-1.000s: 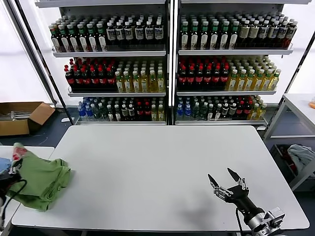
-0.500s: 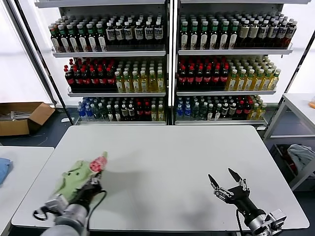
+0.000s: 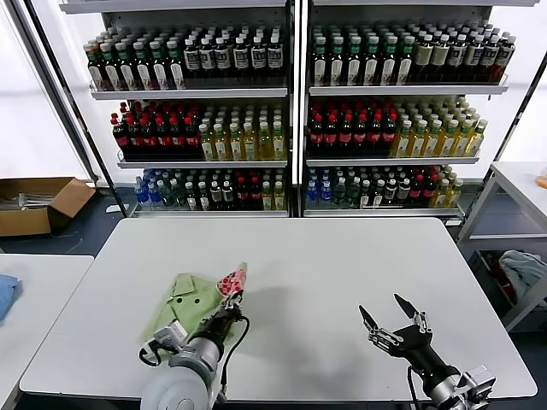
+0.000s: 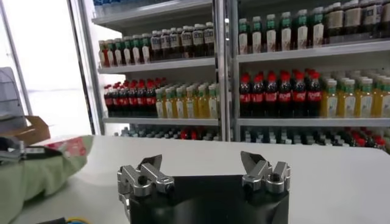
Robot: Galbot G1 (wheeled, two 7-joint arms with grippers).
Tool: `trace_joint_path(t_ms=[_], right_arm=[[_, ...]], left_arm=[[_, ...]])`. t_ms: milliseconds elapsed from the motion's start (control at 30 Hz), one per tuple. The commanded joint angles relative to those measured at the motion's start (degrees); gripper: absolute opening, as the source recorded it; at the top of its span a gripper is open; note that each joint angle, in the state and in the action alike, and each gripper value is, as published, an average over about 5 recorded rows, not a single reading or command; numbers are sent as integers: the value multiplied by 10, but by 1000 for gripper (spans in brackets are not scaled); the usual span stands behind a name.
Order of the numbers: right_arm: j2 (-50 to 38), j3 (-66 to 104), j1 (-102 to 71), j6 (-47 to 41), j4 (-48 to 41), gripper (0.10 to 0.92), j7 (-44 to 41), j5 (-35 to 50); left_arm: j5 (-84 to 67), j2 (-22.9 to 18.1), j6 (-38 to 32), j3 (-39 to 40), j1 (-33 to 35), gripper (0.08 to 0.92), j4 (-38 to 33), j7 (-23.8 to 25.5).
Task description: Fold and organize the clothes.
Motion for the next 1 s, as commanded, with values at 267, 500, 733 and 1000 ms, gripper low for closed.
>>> trace_joint_path(t_ms=[267,500,733,1000], right_arm=[[-39,-186,102,-57,-45,823,58,20],[-46,-347,230,-91,-126,823,105,24],[-11,-455,332,-142,-229,823,137,30],[16,-488,401,-191,-275,802,142,44]], left_arm=[[-55,58,12,-79,-21,430,-66,121],[143,118,-18,-189,1,629,-31,226],[234,119,-40,-251,33,801,-18,257],[225,97,-40,-263,56,823,-31,254]])
